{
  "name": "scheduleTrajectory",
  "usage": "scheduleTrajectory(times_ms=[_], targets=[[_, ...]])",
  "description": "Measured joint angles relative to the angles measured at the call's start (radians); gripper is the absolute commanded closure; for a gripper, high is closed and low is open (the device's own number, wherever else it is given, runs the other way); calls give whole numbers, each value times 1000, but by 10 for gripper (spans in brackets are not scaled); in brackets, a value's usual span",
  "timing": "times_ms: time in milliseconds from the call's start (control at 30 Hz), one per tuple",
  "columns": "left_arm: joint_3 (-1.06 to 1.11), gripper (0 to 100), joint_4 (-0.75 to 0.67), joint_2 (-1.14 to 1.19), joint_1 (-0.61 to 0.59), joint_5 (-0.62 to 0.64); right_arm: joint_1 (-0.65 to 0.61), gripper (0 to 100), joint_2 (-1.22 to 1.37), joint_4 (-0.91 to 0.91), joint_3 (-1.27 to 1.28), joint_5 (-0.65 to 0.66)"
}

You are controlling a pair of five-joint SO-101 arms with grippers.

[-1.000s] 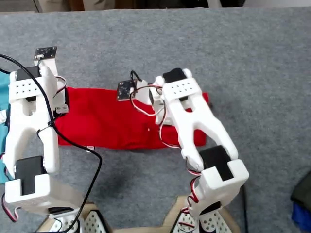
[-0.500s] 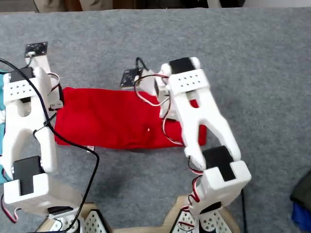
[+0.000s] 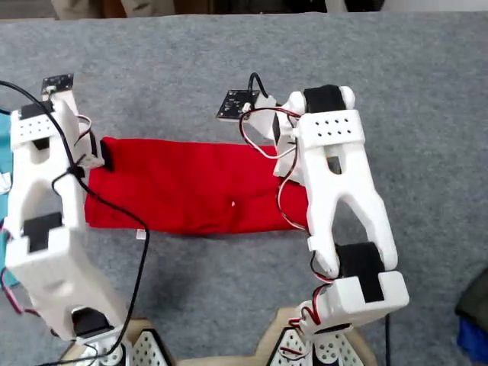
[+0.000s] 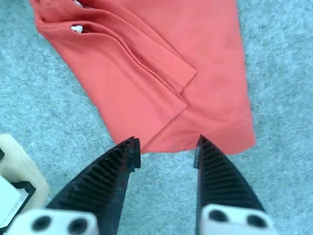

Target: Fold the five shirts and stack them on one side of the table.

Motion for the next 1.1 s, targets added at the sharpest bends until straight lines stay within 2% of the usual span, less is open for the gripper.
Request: scheduleTrajectory(times_ms=[300, 433, 533, 800, 1100], targets=[[-437, 772, 269, 351, -26, -48, 0, 854, 0, 12, 0, 0], [-542, 772, 311, 451, -18, -57, 0, 854, 0, 12, 0, 0], [-582, 781, 334, 486, -18, -57, 0, 854, 0, 12, 0, 0], [-586, 979, 347, 500, 38, -107, 3, 854, 0, 12, 0, 0], [-572, 981, 353, 499, 51, -107, 63, 854, 0, 12, 0, 0]])
